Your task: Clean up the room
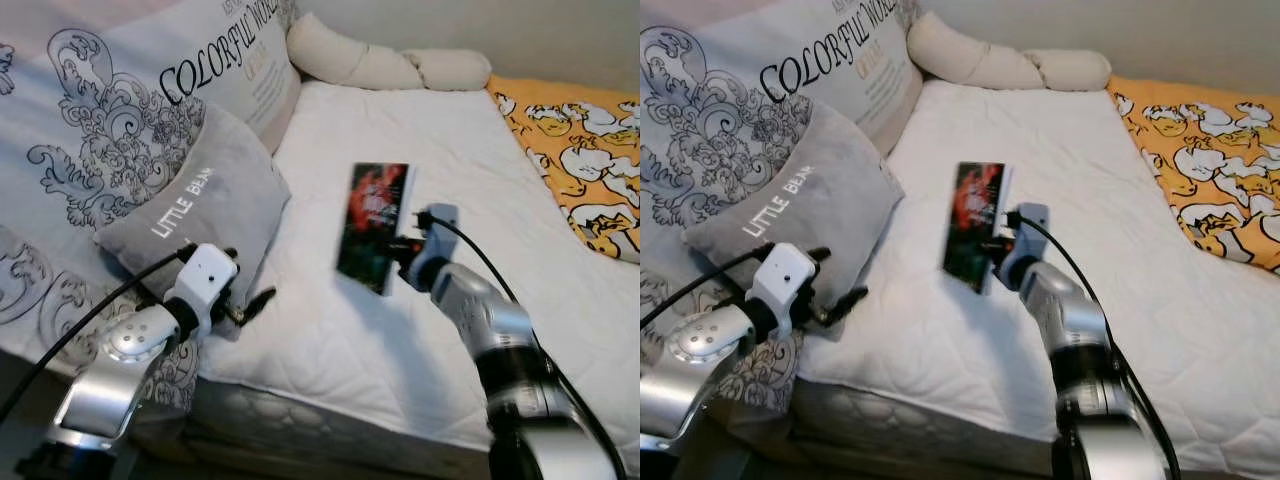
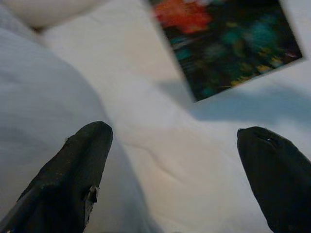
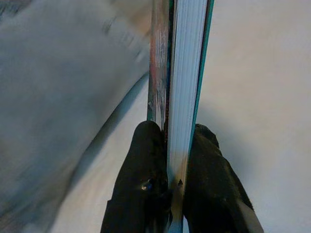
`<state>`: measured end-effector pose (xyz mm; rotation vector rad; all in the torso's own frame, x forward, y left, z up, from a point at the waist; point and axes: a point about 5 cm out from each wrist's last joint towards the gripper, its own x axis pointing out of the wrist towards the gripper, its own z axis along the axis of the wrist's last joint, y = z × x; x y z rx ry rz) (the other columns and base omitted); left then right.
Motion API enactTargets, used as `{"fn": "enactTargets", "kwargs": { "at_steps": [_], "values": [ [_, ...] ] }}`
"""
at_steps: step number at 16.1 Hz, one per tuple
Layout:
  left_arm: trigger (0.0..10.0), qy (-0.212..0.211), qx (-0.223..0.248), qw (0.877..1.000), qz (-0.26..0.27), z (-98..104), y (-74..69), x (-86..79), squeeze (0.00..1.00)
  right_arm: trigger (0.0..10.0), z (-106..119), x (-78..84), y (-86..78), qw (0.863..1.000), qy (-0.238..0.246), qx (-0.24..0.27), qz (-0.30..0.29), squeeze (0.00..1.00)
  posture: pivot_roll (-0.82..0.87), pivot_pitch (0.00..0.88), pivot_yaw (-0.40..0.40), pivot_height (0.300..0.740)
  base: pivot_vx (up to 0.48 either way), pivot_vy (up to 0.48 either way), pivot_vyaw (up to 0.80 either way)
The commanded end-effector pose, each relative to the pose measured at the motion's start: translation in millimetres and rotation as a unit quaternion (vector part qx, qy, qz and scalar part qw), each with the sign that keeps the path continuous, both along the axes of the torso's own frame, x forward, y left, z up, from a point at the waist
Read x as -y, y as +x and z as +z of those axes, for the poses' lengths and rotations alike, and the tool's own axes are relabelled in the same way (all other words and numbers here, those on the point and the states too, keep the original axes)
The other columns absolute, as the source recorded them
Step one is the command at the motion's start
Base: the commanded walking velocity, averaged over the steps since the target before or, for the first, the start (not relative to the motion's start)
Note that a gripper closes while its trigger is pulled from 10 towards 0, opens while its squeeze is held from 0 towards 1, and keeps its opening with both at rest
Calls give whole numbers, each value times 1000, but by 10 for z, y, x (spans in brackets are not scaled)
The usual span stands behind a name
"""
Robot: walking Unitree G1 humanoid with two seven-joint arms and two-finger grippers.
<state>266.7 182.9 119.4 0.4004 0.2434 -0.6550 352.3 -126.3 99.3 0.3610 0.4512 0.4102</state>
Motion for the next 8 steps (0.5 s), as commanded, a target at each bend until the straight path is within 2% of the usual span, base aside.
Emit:
{"fn": "enactTargets", "kwargs": {
  "at_steps": [1,2,4,5,7,8],
  "values": [
    [10000,5,-7,1000,-24,27,-1,24,533,10000,44,-21,43,1000,17,-11,21,0,70,0,-7,740,0,0,0],
    [10000,11,-14,999,-35,45,-2,3,533,10000,1,-42,66,998,16,-40,38,0,73,0,-10,740,0,0,0],
    [10000,19,-35,998,-57,56,-34,-27,533,10000,-42,-59,84,995,53,-74,40,0,87,0,-23,740,0,0,0],
    [10000,28,-48,996,-73,73,-106,-52,537,10000,-101,-54,72,990,98,-103,25,0,111,0,-35,740,0,0,0],
    [10000,31,-54,995,-78,84,-151,-60,533,10000,-136,-57,59,987,111,-113,20,0,130,0,-39,740,0,0,0],
    [10000,34,-64,994,-85,91,-223,-74,529,10000,-209,-50,34,987,99,-125,16,0,150,0,-35,740,0,0,0]
  ]
}}
